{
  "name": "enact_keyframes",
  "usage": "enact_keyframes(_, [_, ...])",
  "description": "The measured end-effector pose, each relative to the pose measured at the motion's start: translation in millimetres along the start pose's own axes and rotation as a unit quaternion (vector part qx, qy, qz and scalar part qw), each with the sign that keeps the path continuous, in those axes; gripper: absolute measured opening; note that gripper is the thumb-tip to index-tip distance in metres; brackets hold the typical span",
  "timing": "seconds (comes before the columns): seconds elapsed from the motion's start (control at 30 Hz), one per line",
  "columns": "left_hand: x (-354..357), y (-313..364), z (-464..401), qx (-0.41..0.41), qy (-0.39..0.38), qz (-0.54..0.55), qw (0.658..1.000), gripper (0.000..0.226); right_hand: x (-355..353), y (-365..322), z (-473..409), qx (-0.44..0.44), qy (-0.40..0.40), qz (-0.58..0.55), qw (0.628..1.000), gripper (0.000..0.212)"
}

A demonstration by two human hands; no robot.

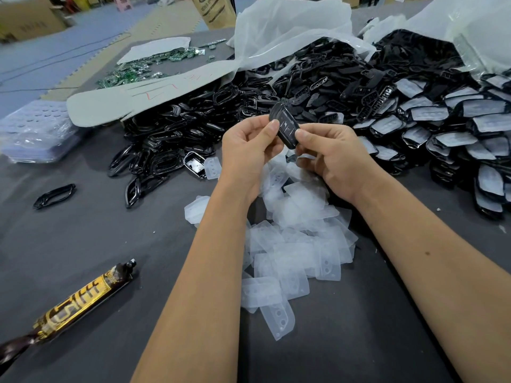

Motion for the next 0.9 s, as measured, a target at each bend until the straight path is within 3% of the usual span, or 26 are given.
enact_keyframes(0.5, [-1.9,1.3,4.0,-0.027,-0.021,-0.04,0.999,0.007,-9.4,0.5,-0.9,-0.113,-0.021,0.014,0.993,0.036])
enact_keyframes(0.6, [-1.9,2.2,5.0,-0.012,-0.012,-0.056,0.998,0.007,-8.5,-0.2,-0.3,-0.089,-0.029,0.015,0.995,0.04])
enact_keyframes(0.77, [2.3,1.4,7.9,0.015,-0.01,-0.091,0.996,0.006,-9.6,-0.8,0.3,0.001,-0.024,-0.1,0.995,0.04])
enact_keyframes(0.9, [3.0,2.7,11.3,0.013,-0.025,-0.1,0.995,0.006,-9.5,-0.4,3.2,0.004,-0.022,-0.099,0.995,0.035])
Point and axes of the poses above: each hand's wrist, its own z-axis away from the middle knuckle, its own x-axis out of the palm, y = z × x, the point moved 2 cm from there along -z, towards the middle knuckle, and after that the axes turned 9 degrees about y, right-handed, at the moved point
